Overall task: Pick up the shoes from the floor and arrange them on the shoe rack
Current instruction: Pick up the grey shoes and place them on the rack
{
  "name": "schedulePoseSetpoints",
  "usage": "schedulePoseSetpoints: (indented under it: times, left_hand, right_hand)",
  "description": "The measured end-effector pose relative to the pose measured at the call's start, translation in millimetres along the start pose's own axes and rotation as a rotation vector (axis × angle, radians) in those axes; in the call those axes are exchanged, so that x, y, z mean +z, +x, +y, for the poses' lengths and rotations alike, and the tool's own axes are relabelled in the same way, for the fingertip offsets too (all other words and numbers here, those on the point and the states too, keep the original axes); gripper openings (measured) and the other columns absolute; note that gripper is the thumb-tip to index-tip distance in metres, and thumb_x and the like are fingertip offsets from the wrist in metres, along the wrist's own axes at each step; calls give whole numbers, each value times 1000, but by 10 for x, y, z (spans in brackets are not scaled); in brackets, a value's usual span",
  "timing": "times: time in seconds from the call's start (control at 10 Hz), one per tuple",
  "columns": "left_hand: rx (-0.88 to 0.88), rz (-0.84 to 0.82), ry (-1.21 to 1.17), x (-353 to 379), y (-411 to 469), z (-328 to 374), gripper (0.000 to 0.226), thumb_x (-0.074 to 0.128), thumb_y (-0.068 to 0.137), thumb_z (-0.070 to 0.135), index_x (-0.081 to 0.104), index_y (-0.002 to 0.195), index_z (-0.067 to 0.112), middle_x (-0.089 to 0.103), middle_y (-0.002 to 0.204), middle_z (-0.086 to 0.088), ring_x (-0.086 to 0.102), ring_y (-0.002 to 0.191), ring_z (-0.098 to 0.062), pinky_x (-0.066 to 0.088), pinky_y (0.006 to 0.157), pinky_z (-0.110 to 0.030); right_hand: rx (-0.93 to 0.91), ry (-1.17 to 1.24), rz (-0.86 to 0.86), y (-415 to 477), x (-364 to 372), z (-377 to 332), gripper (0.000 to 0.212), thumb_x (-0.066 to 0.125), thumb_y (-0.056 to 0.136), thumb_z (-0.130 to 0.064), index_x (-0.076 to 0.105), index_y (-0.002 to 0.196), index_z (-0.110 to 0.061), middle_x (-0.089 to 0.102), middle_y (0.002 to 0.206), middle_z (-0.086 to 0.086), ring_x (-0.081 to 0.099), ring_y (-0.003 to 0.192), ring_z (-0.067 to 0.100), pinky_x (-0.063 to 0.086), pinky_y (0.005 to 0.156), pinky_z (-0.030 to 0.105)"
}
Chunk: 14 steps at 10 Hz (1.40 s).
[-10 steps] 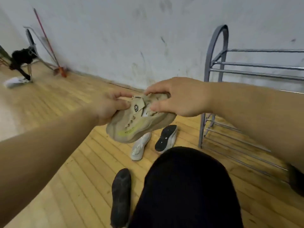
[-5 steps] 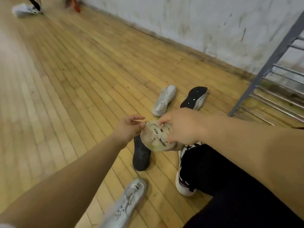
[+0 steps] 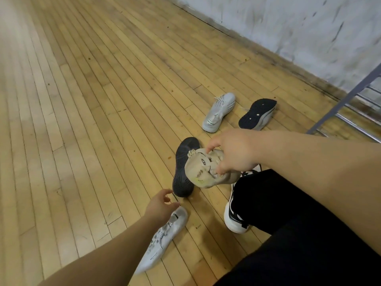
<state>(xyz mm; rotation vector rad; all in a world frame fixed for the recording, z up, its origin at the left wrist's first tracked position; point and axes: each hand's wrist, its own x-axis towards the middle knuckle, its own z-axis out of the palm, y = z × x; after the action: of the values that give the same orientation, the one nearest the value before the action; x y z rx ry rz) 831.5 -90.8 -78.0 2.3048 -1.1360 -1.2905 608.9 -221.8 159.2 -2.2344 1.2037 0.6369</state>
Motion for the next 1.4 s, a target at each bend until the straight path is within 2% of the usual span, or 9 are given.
schedulePoseSetpoints:
  times: [0.1,0.2,0.4,0.6,0.8,1.0,1.1,1.3,1.4]
  left_hand:
    - [37,0,45,53,71,12,64,76,90,37,48,147,33,60,125,2,66,82,-8,50,53,-16]
    - [93,18,84,90,217,97,70,78,87,41,46,149,33,59,127,2,67,93,-19,60,73,-33]
    - [195,17,200,224,543,371,93,77,85,44,22,160,36,45,142,-5,50,121,-23,49,103,-41]
    - [246,11,645,514,732,540,112,72,87,53,-18,154,55,34,152,-5,43,124,-34,46,98,-46]
    - [273,-49,826,493,871,549,104,55,95,15,-19,141,73,19,152,-9,37,113,-35,50,76,-39]
    - [258,-159,592,-65,945,366,93,46,92,-2,16,153,62,14,162,-4,53,114,-29,52,79,-29]
    - [112,-55,349,-357,931,122,88,42,90,-6,29,155,51,41,148,-9,61,96,-25,57,71,-29]
    - [-43,-34,71,-519,808,61,83,48,94,3,17,163,36,53,145,-12,64,77,-20,51,56,-29]
    - [1,-62,28,-456,727,245,80,56,99,12,16,164,34,53,142,-7,58,78,-11,52,64,-27]
  right_hand:
    - [27,25,19,10,3,57,70,78,87,-39,44,149,-33,54,143,-1,56,120,21,49,95,31]
    - [68,18,18,19,-30,135,68,76,89,-36,44,150,-31,50,148,-3,52,127,21,46,100,31]
    - [167,-39,54,90,-92,306,67,73,92,-30,42,151,-29,47,151,-5,49,132,20,42,99,29]
    - [252,-79,49,200,-76,463,73,73,92,-35,35,154,-30,43,152,-11,49,132,18,43,100,30]
    - [245,85,114,362,-39,631,56,78,84,-30,57,136,-26,63,127,5,62,116,27,48,88,31]
    - [241,66,12,394,-103,530,61,75,90,-30,50,146,-24,57,140,4,58,124,25,47,92,29]
    - [240,10,-20,377,-113,452,64,71,94,-32,43,151,-26,50,149,0,54,129,23,46,96,29]
    - [220,-93,-95,332,-133,360,67,67,97,-36,35,155,-30,38,158,-6,45,137,19,42,99,26]
    - [181,-93,-64,275,-158,356,58,64,99,-33,42,152,-31,36,159,-8,44,138,17,38,94,23]
